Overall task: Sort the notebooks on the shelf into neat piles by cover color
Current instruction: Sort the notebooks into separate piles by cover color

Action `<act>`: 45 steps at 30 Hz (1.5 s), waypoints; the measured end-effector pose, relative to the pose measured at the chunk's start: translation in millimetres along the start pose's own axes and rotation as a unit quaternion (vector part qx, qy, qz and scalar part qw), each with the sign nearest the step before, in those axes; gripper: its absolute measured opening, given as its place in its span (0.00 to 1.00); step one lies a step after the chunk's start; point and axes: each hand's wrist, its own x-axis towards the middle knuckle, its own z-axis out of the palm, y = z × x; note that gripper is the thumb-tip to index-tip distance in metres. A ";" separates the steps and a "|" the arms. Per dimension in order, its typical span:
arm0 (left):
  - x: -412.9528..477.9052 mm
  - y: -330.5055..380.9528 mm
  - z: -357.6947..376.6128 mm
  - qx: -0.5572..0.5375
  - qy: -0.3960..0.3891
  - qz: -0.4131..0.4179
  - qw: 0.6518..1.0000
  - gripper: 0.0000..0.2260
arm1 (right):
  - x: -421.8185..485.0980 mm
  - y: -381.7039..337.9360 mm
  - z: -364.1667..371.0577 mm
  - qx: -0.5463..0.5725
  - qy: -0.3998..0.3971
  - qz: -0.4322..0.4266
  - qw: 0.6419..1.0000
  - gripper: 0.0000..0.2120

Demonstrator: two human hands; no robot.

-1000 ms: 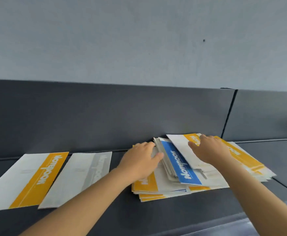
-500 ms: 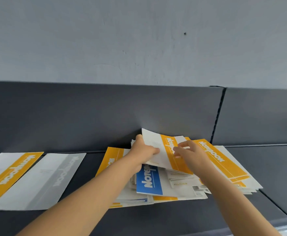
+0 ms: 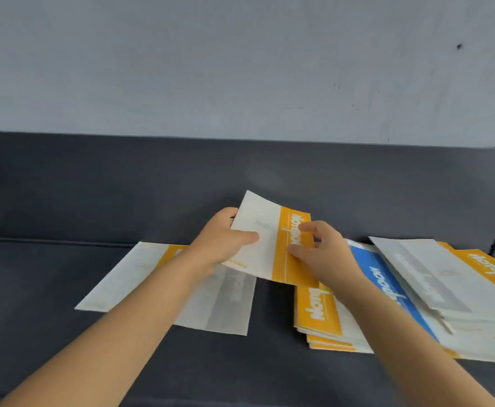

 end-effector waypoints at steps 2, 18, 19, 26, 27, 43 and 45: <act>-2.4 -24.0 -52.1 0.080 0.013 -0.013 0.997 0.16 | -3.6 -27.5 45.6 -0.015 -0.049 -0.025 0.998 0.20; -6.5 -154.7 -168.3 0.522 -0.144 -0.117 0.832 0.27 | -11.3 -41.3 207.4 -0.399 -0.242 -0.054 0.883 0.36; -6.2 -154.6 -167.2 0.524 -0.151 -0.118 0.830 0.27 | -10.2 -38.4 203.6 -0.402 -0.248 -0.053 0.880 0.37; -9.2 -139.6 -161.5 0.568 -0.176 -0.125 0.794 0.27 | -0.8 -24.0 190.3 -0.402 -0.246 -0.082 0.878 0.32; -9.5 -132.6 -159.7 0.592 -0.167 -0.119 0.780 0.27 | -1.0 -22.4 187.8 -0.397 -0.245 -0.083 0.880 0.31; -1.2 27.7 125.3 0.423 -0.118 0.142 0.887 0.24 | 16.6 109.0 -134.9 -0.477 0.004 0.143 0.867 0.30; 7.4 39.2 169.7 0.340 -0.156 0.110 0.921 0.25 | 19.3 136.8 -165.2 -0.473 -0.012 0.182 0.862 0.30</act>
